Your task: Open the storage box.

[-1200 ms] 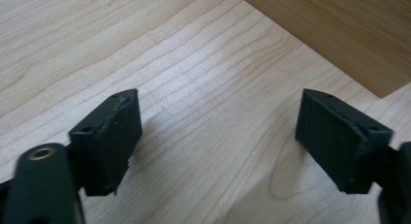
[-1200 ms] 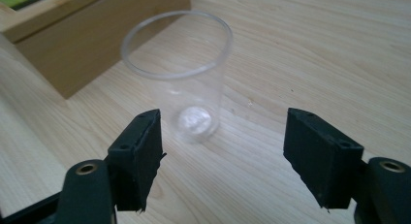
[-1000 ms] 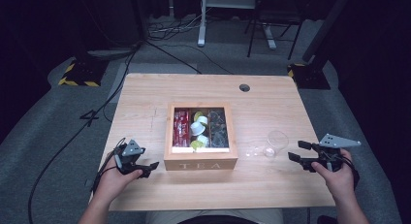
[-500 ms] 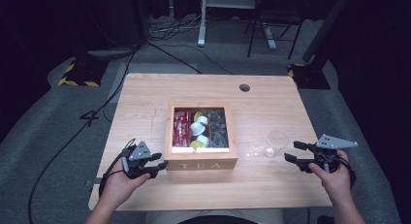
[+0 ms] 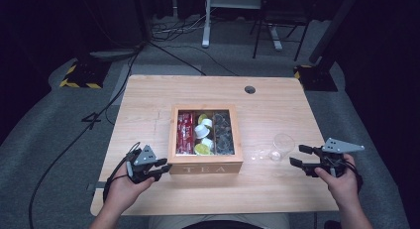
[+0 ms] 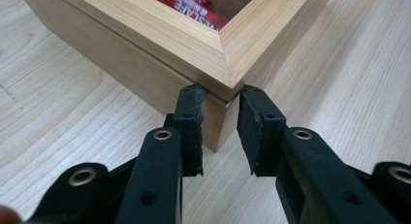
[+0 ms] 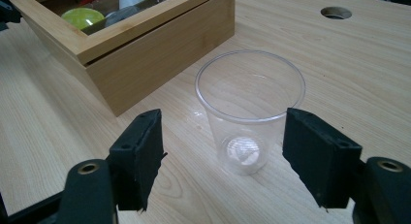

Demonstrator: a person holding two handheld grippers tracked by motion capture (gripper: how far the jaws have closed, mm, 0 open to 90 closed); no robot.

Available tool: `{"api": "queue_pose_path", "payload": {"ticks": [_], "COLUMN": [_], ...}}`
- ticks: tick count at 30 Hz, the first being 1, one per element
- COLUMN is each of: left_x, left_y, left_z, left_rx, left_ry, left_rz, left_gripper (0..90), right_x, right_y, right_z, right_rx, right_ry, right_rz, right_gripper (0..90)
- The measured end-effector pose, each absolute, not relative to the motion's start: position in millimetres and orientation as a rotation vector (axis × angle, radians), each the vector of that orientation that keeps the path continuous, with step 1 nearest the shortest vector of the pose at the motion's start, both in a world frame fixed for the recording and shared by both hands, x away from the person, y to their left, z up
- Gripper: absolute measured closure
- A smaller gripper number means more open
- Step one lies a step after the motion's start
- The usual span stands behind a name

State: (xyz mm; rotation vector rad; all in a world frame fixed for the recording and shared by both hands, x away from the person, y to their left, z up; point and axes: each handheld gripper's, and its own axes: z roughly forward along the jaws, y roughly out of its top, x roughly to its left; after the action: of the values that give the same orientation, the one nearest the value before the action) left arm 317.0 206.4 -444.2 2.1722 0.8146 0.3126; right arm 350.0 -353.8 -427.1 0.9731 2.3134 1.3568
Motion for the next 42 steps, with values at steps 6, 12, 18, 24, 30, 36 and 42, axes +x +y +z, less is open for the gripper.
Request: {"api": "queue_pose_path", "payload": {"ticks": [6,12,18,24,30,36,42], "left_x": [315.8,315.6,317.3,319.8,323.5,325.9,327.8], "left_y": [206.4,211.1,212.5,213.8,213.2,211.3,210.9], "left_z": [-439.7,-429.1,-417.8,-408.2,-402.2,-397.1,-391.4], "left_rx": [2.152,2.06,1.965,1.923,1.894,1.866,1.854], "left_ry": [0.816,0.809,0.817,0.814,0.824,0.834,0.837], "left_rz": [0.317,0.338,0.383,0.416,0.409,0.431,0.448], "left_gripper": [71.2,70.8,70.7,69.6,65.7,64.6,64.8], "right_x": [349.4,349.0,349.1,354.9,362.7,373.0,383.5], "right_y": [-353.6,-349.8,-332.8,-311.9,-286.9,-259.7,-233.8], "right_z": [-425.3,-420.5,-408.9,-399.8,-389.8,-379.7,-367.6], "right_rx": [0.969,0.949,0.879,0.813,0.748,0.657,0.559], "right_ry": [2.313,2.321,2.333,2.35,2.364,2.398,2.405], "right_rz": [1.364,1.363,1.411,1.461,1.503,1.49,1.48], "right_gripper": [31.2,30.8,29.5,29.1,28.8,28.8,27.6]}}
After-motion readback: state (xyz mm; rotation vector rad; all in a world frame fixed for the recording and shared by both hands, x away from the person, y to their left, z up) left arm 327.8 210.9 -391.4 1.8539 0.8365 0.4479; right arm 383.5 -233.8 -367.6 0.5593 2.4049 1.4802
